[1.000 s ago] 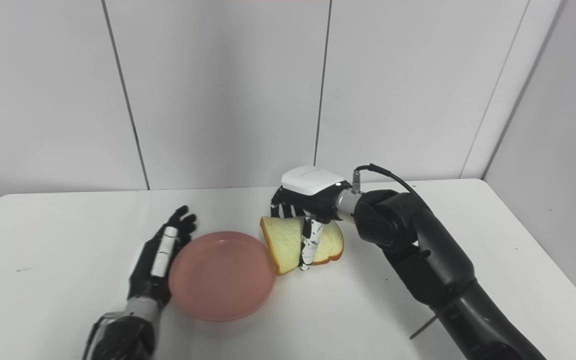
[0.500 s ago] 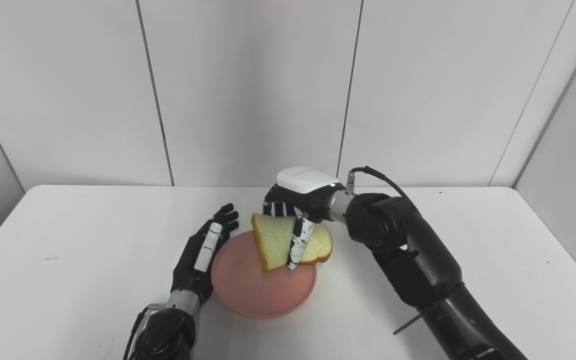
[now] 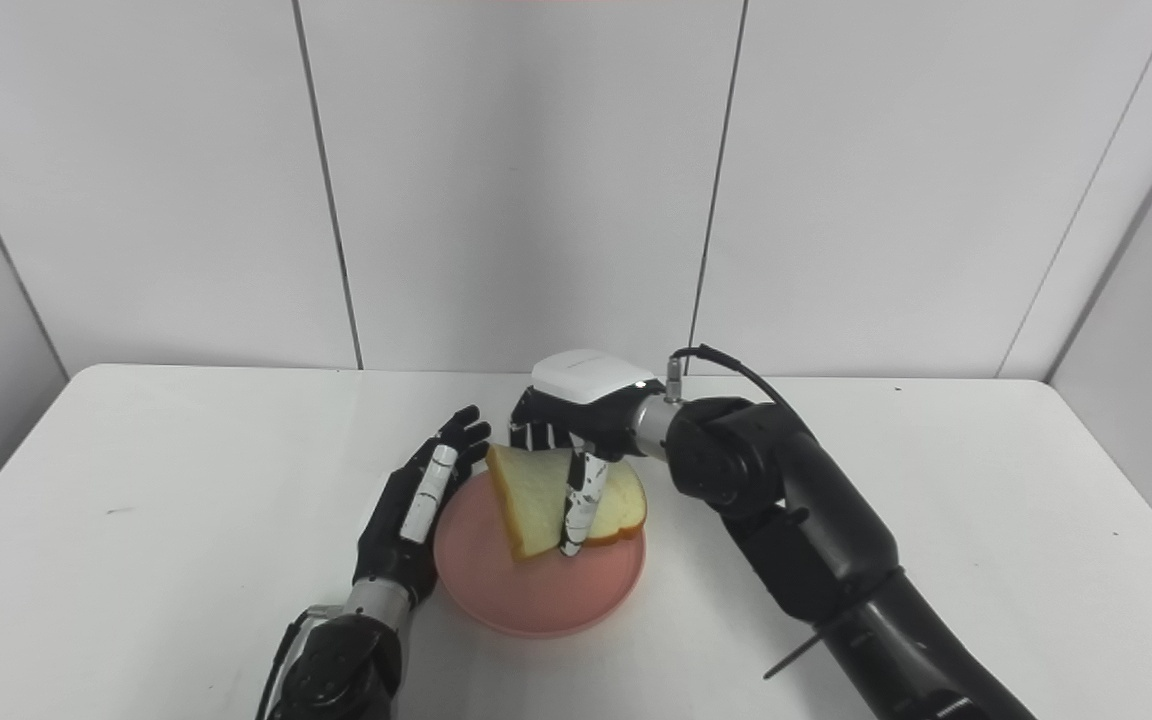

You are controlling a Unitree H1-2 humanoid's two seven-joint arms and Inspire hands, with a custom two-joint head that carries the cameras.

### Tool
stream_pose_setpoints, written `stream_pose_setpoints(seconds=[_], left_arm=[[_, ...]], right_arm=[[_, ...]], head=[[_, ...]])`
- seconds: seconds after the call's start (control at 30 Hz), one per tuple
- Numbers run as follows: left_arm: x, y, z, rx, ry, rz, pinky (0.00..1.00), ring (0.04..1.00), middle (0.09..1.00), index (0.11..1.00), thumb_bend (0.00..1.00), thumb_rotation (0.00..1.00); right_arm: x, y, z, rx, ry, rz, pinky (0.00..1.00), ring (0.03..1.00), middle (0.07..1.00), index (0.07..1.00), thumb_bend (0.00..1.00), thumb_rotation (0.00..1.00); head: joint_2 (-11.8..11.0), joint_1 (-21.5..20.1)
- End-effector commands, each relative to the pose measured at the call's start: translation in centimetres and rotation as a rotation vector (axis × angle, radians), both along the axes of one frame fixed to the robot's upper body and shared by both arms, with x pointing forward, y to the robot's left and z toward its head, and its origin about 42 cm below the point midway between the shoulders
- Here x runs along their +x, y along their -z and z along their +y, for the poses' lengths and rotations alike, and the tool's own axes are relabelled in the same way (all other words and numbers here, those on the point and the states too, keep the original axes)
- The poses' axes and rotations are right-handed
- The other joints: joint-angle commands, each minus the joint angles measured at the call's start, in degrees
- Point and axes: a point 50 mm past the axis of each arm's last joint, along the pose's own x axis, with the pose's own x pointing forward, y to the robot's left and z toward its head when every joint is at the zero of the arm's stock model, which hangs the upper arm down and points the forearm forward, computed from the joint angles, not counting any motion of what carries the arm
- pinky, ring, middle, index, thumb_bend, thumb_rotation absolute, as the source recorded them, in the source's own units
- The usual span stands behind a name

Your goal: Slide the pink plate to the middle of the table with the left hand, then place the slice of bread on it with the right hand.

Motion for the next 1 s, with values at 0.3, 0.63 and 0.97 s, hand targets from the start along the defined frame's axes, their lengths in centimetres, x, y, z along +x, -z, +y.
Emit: stream_pose_setpoints(seconds=[0.3, 0.63, 0.97], left_arm=[[-0.7, 1.9, 0.1, 0.024, -0.003, 0.099, 0.98, 0.892, 0.877, 0.837, 0.79, 0.81], [-0.7, 2.0, 0.1, 0.020, 0.000, 0.101, 0.98, 0.890, 0.865, 0.842, 0.79, 0.81], [-0.6, 2.0, 0.2, 0.024, 0.004, 0.102, 0.99, 0.898, 0.872, 0.834, 0.80, 0.81]], right_arm=[[0.7, -0.3, 1.6, -0.013, -0.010, -0.064, 0.39, 0.485, 0.499, 0.481, 0.53, 0.00], [0.5, 0.6, 2.1, 0.003, -0.016, -0.030, 0.34, 0.417, 0.458, 0.517, 0.53, 0.01], [0.2, 1.6, 2.0, -0.021, -0.022, -0.009, 0.39, 0.465, 0.467, 0.519, 0.53, 0.01]], head=[[0.17, -0.63], [0.25, -1.13], [0.24, -1.20]])
